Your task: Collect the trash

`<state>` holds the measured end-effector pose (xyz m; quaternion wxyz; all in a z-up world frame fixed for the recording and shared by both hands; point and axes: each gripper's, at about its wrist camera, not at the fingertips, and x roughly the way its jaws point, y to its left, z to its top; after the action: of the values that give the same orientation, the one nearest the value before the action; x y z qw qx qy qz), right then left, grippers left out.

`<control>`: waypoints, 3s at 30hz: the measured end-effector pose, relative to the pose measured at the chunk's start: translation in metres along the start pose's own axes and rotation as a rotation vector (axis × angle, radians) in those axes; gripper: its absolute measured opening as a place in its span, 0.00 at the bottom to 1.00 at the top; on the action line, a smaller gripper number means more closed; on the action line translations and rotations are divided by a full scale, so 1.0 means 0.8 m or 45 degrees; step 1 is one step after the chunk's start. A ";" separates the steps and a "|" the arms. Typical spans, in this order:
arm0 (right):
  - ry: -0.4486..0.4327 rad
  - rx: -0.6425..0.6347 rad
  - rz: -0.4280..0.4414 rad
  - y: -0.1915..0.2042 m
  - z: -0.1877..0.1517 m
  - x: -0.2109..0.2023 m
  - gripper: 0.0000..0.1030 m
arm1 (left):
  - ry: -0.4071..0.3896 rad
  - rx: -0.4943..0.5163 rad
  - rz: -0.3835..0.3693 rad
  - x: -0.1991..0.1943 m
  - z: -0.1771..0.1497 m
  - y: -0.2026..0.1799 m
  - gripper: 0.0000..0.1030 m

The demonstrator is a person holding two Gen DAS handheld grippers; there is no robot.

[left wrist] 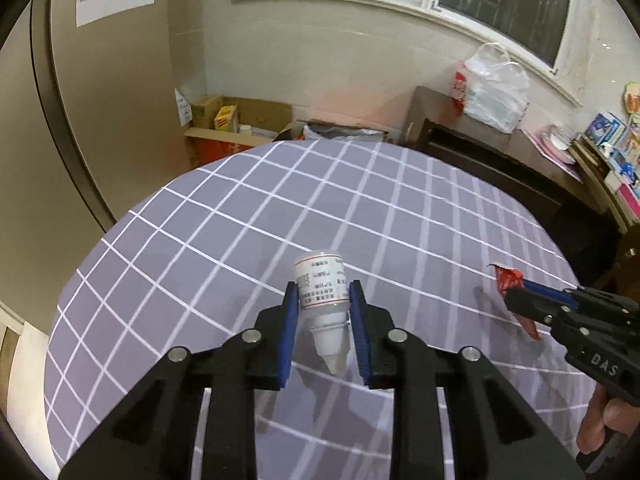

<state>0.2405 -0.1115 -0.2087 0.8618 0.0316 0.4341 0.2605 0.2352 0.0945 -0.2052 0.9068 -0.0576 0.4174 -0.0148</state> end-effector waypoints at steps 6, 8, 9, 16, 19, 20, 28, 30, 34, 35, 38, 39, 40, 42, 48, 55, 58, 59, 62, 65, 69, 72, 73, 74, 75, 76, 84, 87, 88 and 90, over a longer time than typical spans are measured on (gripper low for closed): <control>-0.073 0.053 -0.017 -0.021 -0.010 -0.044 0.14 | -0.054 0.036 -0.060 -0.036 -0.009 -0.042 0.24; -0.106 0.073 -0.034 -0.029 -0.014 -0.064 0.14 | -0.068 0.060 -0.080 -0.045 -0.010 -0.056 0.24; -0.119 0.079 -0.041 -0.031 -0.015 -0.071 0.14 | -0.073 0.070 -0.089 -0.048 -0.010 -0.062 0.24; -0.221 0.140 -0.111 -0.071 -0.032 -0.140 0.14 | -0.113 0.187 -0.188 -0.074 -0.008 -0.139 0.24; -0.267 0.183 -0.151 -0.096 -0.043 -0.172 0.14 | -0.122 0.255 -0.237 -0.082 -0.010 -0.179 0.24; -0.283 0.200 -0.169 -0.106 -0.048 -0.185 0.14 | -0.123 0.273 -0.251 -0.083 -0.010 -0.192 0.24; -0.380 0.338 -0.289 -0.181 -0.089 -0.266 0.14 | -0.130 0.438 -0.378 -0.098 -0.023 -0.297 0.24; -0.401 0.376 -0.315 -0.199 -0.102 -0.284 0.14 | -0.125 0.475 -0.414 -0.101 -0.027 -0.324 0.24; -0.423 0.443 -0.367 -0.232 -0.126 -0.308 0.14 | -0.110 0.544 -0.464 -0.103 -0.037 -0.368 0.24; -0.427 0.461 -0.377 -0.239 -0.133 -0.314 0.14 | -0.104 0.565 -0.473 -0.101 -0.041 -0.380 0.24; -0.427 0.516 -0.408 -0.263 -0.151 -0.324 0.14 | -0.068 0.605 -0.499 -0.093 -0.052 -0.409 0.24; -0.422 0.536 -0.417 -0.270 -0.157 -0.325 0.14 | -0.052 0.626 -0.509 -0.088 -0.057 -0.423 0.24; -0.413 0.561 -0.424 -0.279 -0.163 -0.326 0.14 | -0.042 0.638 -0.514 -0.086 -0.060 -0.431 0.24; -0.400 0.605 -0.439 -0.295 -0.177 -0.325 0.14 | -0.010 0.668 -0.533 -0.077 -0.069 -0.453 0.24; -0.373 0.690 -0.453 -0.331 -0.202 -0.320 0.14 | 0.094 0.739 -0.554 -0.040 -0.091 -0.504 0.24; -0.346 0.764 -0.440 -0.362 -0.221 -0.307 0.14 | 0.191 0.811 -0.562 -0.004 -0.111 -0.542 0.24; -0.328 0.791 -0.428 -0.373 -0.227 -0.298 0.15 | 0.221 0.814 -0.566 0.009 -0.113 -0.551 0.24; -0.321 0.805 -0.428 -0.377 -0.228 -0.294 0.16 | 0.232 0.819 -0.574 0.012 -0.114 -0.553 0.25; -0.287 0.856 -0.422 -0.390 -0.236 -0.282 0.25 | 0.245 0.838 -0.539 0.019 -0.113 -0.558 0.65; -0.295 0.910 -0.419 -0.396 -0.246 -0.280 0.68 | 0.150 0.776 -0.496 0.010 -0.104 -0.546 0.82; -0.310 0.946 -0.420 -0.396 -0.252 -0.281 0.91 | 0.118 0.762 -0.458 0.002 -0.091 -0.535 0.88; -0.313 0.965 -0.431 -0.395 -0.249 -0.282 0.94 | 0.047 0.762 -0.418 -0.011 -0.084 -0.525 0.89; -0.315 0.966 -0.437 -0.393 -0.246 -0.284 0.94 | 0.033 0.756 -0.415 -0.015 -0.082 -0.523 0.90; -0.318 0.963 -0.445 -0.389 -0.243 -0.285 0.94 | 0.018 0.745 -0.418 -0.019 -0.079 -0.519 0.90; -0.318 0.959 -0.451 -0.386 -0.240 -0.287 0.94 | 0.005 0.734 -0.420 -0.024 -0.076 -0.516 0.91; -0.321 0.955 -0.453 -0.384 -0.236 -0.287 0.94 | -0.010 0.721 -0.421 -0.029 -0.072 -0.511 0.91; -0.365 0.874 -0.459 -0.344 -0.200 -0.306 0.94 | -0.109 0.665 -0.433 -0.077 -0.049 -0.472 0.91; -0.379 0.845 -0.460 -0.326 -0.186 -0.312 0.94 | -0.134 0.644 -0.433 -0.094 -0.043 -0.456 0.93; -0.380 0.829 -0.465 -0.317 -0.180 -0.315 0.94 | -0.150 0.639 -0.426 -0.102 -0.041 -0.448 0.93; -0.389 0.795 -0.471 -0.298 -0.167 -0.322 0.94 | -0.183 0.625 -0.414 -0.117 -0.037 -0.432 0.94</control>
<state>0.1132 -0.4629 -0.1707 0.8978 0.2519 0.3575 -0.0517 0.1593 -0.2448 -0.1134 0.9065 0.0962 0.3214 -0.2562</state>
